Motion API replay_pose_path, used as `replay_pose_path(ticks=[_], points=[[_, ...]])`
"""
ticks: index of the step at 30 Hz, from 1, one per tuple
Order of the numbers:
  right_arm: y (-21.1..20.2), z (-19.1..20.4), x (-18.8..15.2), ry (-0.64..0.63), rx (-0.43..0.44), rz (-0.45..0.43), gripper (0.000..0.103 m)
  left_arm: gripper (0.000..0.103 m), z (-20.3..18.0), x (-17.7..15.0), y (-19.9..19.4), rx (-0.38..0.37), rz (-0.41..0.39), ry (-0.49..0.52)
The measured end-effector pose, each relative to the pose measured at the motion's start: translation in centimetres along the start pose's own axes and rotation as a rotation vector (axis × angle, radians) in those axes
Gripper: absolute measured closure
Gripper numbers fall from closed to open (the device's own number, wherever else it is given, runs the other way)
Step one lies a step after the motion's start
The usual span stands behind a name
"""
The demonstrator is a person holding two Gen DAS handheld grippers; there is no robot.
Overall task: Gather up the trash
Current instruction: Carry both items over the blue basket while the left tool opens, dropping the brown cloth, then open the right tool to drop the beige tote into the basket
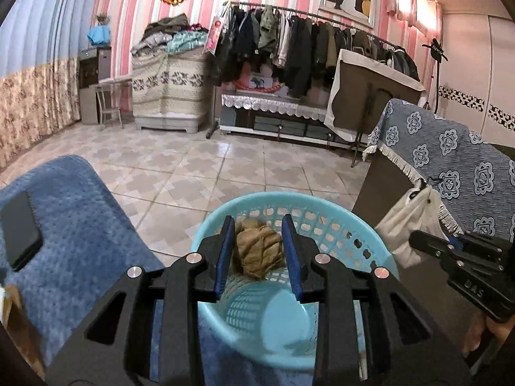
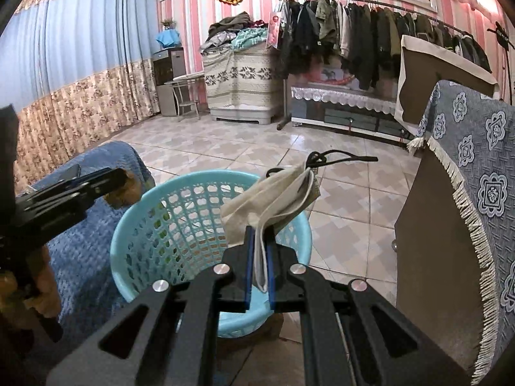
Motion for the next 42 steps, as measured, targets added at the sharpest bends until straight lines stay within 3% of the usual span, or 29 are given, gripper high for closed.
replay_pose_path(ticks=[7, 9, 11, 19, 26, 27, 29, 30, 31, 35, 37, 42], points=[[1.0, -0.2, 0.0, 0.009, -0.007, 0.012, 0.095, 0.030, 1.8, 1.2, 0.6, 0.066, -0.021, -0.011], [1.3, -0.1, -0.1, 0.007, -0.005, 0.013, 0.095, 0.017, 2.9, 2.0, -0.5, 0.122, -0.063, -0.007], [1.7, 0.3, -0.2, 0.008, 0.000, 0.016, 0.095, 0.009, 4.1, 2.7, -1.4, 0.180, -0.096, -0.001], [4.8, 3.6, -0.6, -0.009, 0.024, 0.046, 0.095, 0.005, 8.8, 4.0, -4.7, 0.287, -0.120, -0.049], [7.8, 5.9, -1.3, -0.034, -0.016, 0.096, 0.092, 0.005, 11.1, 3.2, -7.7, 0.388, -0.119, -0.053], [8.1, 6.1, -1.4, -0.040, -0.023, 0.101, 0.088, 0.005, 11.2, 3.1, -8.0, 0.391, -0.120, -0.054], [8.3, 6.6, -1.4, -0.041, -0.024, 0.113, 0.067, 0.005, 11.7, 2.9, -8.8, 0.402, -0.117, -0.061], [8.4, 6.7, -1.4, -0.037, -0.019, 0.111, 0.050, 0.005, 11.9, 2.9, -9.2, 0.407, -0.116, -0.063], [8.2, 6.9, -1.3, -0.034, -0.012, 0.103, 0.044, 0.005, 12.2, 2.7, -9.7, 0.413, -0.117, -0.070], [7.2, 7.2, -0.6, -0.043, -0.013, 0.085, 0.040, 0.005, 12.8, 1.8, -11.4, 0.437, -0.127, -0.078], [6.4, 7.3, 0.1, -0.036, -0.016, 0.063, 0.024, 0.005, 13.2, 1.5, -12.4, 0.448, -0.133, -0.085], [4.1, 8.2, 1.6, -0.047, -0.023, 0.003, 0.011, 0.005, 14.3, 1.0, -15.1, 0.469, -0.151, -0.107]])
Point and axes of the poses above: each gripper's, at about its wrist camera, not at the fingertips, and y roughly the way its jaws point, z to its left, x to its top, the point moved 8 cm from there along y, roughly the way its jaws point, and after that the axes turned 1 degree about -z, right-handed, at the moved point
